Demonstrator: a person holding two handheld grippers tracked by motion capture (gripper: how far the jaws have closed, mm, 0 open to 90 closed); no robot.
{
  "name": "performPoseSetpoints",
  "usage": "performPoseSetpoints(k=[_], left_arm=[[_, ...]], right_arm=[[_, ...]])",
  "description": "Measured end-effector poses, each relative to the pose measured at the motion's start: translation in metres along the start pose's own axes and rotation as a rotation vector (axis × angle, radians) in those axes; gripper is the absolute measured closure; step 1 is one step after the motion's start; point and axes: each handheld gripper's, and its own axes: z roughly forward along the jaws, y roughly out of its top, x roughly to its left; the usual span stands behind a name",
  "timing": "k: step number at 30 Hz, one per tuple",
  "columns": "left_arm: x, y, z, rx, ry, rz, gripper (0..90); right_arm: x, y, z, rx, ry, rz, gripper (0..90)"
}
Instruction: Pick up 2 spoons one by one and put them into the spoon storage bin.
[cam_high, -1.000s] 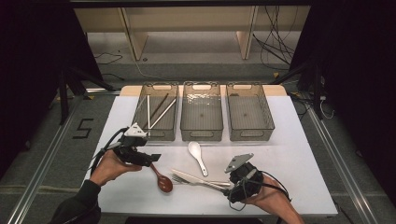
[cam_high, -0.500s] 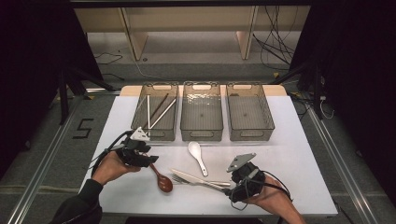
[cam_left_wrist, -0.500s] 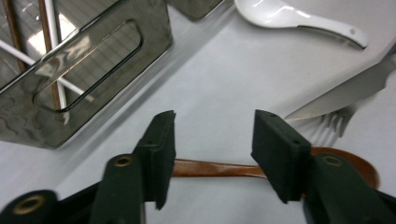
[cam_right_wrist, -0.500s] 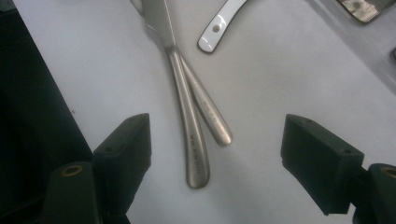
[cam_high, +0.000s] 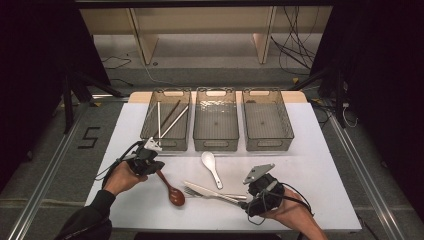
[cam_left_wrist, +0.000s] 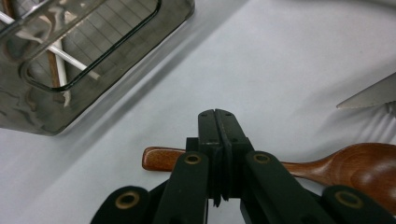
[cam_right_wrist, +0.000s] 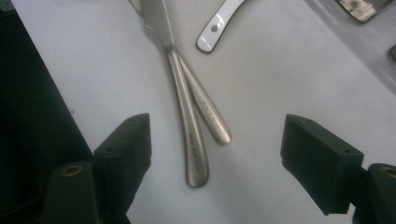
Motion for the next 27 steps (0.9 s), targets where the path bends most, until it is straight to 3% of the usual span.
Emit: performPoseSetpoints(k=[4, 14, 17, 23, 27], left_arm=[[0.000, 0.001, 0.006, -0.007, -0.006, 0.003, 88.8], [-0.003, -0.001, 0.026, 0.039, -0.020, 0.030, 88.8], [-0.003, -0.003, 0.028, 0.063, -0.017, 0.032, 88.8], [-0.002, -0.004, 0.028, 0.060, -0.024, 0.028, 88.8], [-0.002, -0.003, 0.025, 0.098, -0.025, 0.038, 88.8]], right_arm=[[-0.001, -0.001, 0.000, -0.001, 0.005, -0.001, 25.6], [-0.002, -0.002, 0.000, -0.001, 0.002, -0.001, 25.7], [-0.002, -0.001, -0.001, -0.002, -0.002, 0.000, 25.7], [-0.003, -0.001, -0.001, -0.004, -0.003, 0.005, 25.6], [-0.003, -0.001, -0.002, -0.004, -0.005, 0.006, 25.7]])
